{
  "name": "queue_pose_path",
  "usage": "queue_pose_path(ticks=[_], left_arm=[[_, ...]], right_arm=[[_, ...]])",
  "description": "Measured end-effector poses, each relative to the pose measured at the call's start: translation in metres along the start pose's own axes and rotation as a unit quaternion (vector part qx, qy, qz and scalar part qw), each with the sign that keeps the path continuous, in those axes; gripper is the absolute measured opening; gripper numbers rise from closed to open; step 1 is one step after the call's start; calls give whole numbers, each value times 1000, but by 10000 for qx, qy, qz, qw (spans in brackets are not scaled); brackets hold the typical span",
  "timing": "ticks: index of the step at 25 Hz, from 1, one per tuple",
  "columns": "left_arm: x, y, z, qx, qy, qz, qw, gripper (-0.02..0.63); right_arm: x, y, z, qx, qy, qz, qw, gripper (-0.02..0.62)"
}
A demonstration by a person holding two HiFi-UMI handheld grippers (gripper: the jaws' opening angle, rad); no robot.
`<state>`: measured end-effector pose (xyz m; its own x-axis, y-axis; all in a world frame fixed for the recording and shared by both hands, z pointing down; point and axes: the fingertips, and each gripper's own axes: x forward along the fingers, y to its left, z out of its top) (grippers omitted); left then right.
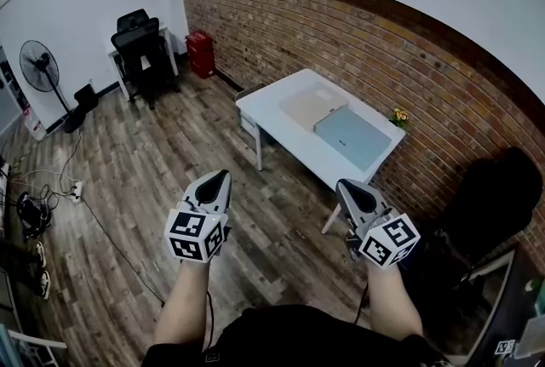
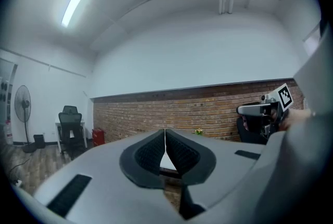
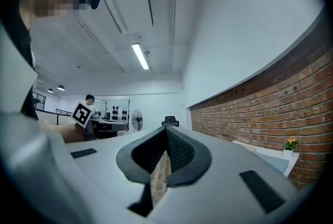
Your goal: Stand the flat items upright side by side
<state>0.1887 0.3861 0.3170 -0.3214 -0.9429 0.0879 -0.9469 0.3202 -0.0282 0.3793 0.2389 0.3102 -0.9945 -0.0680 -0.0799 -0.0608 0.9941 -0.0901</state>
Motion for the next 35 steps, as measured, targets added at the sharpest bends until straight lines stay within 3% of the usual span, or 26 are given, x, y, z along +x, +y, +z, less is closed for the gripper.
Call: queue_pose_path(ticks=[10,15,19,23,28,35], left_arm=[[-5,-6,2,-40,-63,-97,9999,29],[-7,-8,2,-96,-37,-137,9999,104],[-11,-9,0,-139,11,-157,9998,153],[-13,-14,-4,-126,89,-209,9997,245],[-15,-21,-9,-150,175,-350,9991,288],[-9,-30,-22,-210,423,-497,9976,394]], right_arm=[[-5,2,0,-30,15,-17,10000,15],[-6,3,2,-9,44,-16,10000,46],[-7,8,1,50,60,28,10000,107],[-6,14,-2,64,137,161,9998,170],[-5,23,-8,100,296,261,9992,329],[-6,25,-15,297,338,379,9983,480]])
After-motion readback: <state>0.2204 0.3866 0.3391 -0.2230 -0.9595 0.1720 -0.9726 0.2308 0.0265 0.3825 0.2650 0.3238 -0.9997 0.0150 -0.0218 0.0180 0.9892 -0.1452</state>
